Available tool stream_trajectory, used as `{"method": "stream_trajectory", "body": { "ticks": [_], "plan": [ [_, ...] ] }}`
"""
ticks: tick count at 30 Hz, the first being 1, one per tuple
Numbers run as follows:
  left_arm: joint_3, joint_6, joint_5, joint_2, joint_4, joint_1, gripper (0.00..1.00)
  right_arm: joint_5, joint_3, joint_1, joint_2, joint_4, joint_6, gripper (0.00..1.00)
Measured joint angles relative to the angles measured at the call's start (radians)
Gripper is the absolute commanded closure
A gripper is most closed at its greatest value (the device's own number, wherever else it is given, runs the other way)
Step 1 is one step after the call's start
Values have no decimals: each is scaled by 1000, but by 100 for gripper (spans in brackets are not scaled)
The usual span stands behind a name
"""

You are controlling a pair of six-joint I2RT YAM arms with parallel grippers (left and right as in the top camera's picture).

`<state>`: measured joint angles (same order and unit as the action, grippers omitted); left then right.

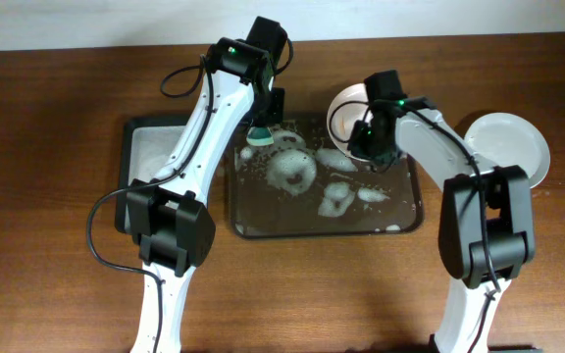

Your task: Clean dirty plates on tray and stack at the side

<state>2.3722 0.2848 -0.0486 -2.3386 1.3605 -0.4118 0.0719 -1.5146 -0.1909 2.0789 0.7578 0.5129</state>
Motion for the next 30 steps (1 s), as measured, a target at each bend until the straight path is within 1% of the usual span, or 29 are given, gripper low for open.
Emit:
{"method": "stream_trajectory", "body": {
  "ticks": [4,9,12,15,18,22,25,27,30],
  "plan": [
    [0,0,0,0,5,0,99,0,0,-37,0,18,1,81],
    [0,0,0,0,6,0,99,-1,0,-43,0,-55,5,81],
    [0,0,0,0,10,0,99,-1,0,-37,0,-62,17,80],
    [0,0,0,0,10,0,99,-1,0,-37,0,-43,30,80],
    [0,0,0,0,11,0,99,-1,0,-50,0,21,34,80],
    [0,0,0,0,12,0,99,0,0,-100,0,84,36,81],
    [0,0,0,0,14,0,99,6,0,-132,0,95,36,84],
    [0,0,0,0,20,0,99,26,0,-159,0,97,37,84],
    [0,0,0,0,25,0,99,53,0,-158,0,103,37,84]
  ]
}}
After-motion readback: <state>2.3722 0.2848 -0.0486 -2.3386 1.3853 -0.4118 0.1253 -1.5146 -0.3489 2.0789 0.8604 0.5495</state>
